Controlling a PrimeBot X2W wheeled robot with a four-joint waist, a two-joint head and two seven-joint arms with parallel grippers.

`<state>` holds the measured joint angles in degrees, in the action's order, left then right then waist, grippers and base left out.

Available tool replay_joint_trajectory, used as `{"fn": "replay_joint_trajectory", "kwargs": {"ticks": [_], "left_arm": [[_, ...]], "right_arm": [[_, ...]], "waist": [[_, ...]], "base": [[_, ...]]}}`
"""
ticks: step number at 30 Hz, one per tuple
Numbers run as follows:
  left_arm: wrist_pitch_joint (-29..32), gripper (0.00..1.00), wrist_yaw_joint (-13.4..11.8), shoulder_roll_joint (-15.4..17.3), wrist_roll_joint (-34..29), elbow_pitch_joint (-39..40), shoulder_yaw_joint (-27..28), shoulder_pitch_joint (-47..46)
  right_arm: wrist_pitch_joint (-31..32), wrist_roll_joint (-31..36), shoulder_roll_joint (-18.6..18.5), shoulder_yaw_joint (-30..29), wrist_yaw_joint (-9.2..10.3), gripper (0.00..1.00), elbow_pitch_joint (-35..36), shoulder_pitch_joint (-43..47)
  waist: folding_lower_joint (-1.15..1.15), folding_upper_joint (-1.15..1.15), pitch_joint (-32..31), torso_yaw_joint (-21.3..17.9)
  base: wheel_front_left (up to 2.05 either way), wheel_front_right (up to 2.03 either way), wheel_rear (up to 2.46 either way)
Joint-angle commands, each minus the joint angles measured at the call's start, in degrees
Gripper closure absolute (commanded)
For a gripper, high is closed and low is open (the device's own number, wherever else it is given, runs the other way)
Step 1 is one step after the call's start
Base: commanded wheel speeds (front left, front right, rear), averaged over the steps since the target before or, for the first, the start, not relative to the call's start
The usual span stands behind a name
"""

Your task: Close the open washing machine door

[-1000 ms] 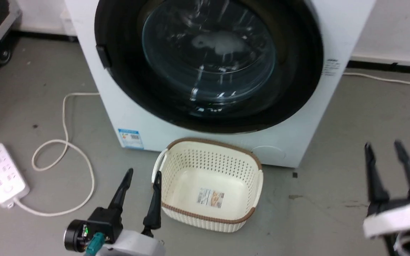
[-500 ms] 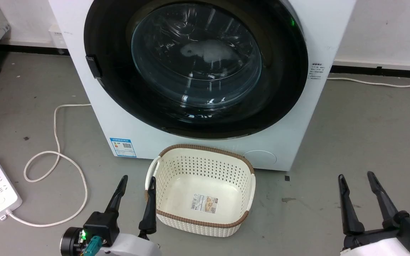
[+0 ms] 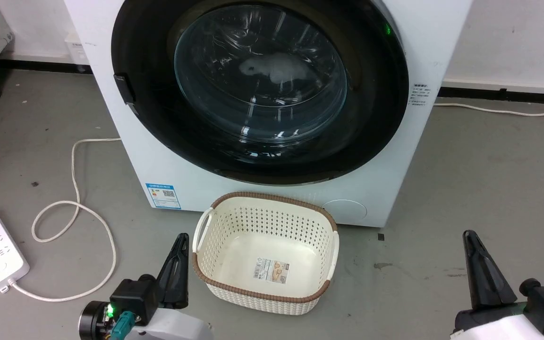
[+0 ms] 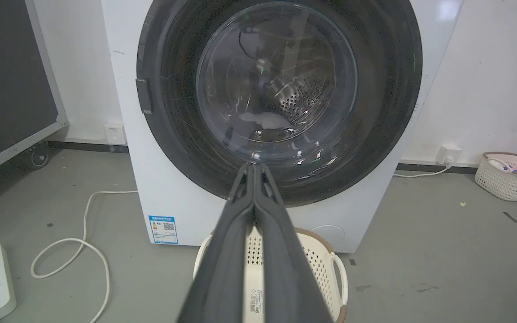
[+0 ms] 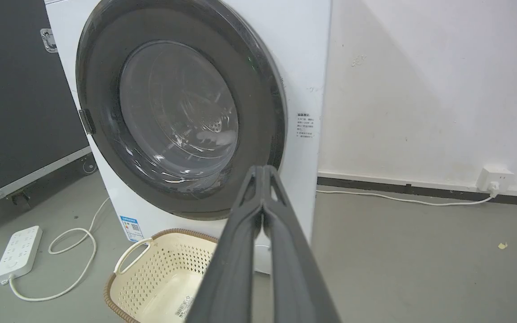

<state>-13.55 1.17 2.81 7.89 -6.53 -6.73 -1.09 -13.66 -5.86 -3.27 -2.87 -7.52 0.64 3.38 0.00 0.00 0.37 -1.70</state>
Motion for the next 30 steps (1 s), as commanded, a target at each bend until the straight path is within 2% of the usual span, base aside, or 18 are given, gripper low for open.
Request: {"fn": "replay_joint_trajectory", "kwargs": {"ticks": [1, 30], "left_arm": [[0.24, 1.0, -0.1, 0.03, -0.46, 0.31, 0.21, 0.1], [3.87, 1.0, -0.39, 0.04, -2.49, 2.01, 1.99, 0.37]], "right_arm": [[0.28, 0.4, 0.03, 0.12, 0.0, 1.0, -0.05, -0.28], [3.93, 1.89, 0.13, 0.87, 0.01, 1.0, -0.21, -1.13]], "waist": [[0.0, 0.0, 0.0, 0.02], [0.0, 0.0, -0.1, 0.48]], "base": [[0.0, 0.0, 0.0], [0.0, 0.0, 0.0]]}}
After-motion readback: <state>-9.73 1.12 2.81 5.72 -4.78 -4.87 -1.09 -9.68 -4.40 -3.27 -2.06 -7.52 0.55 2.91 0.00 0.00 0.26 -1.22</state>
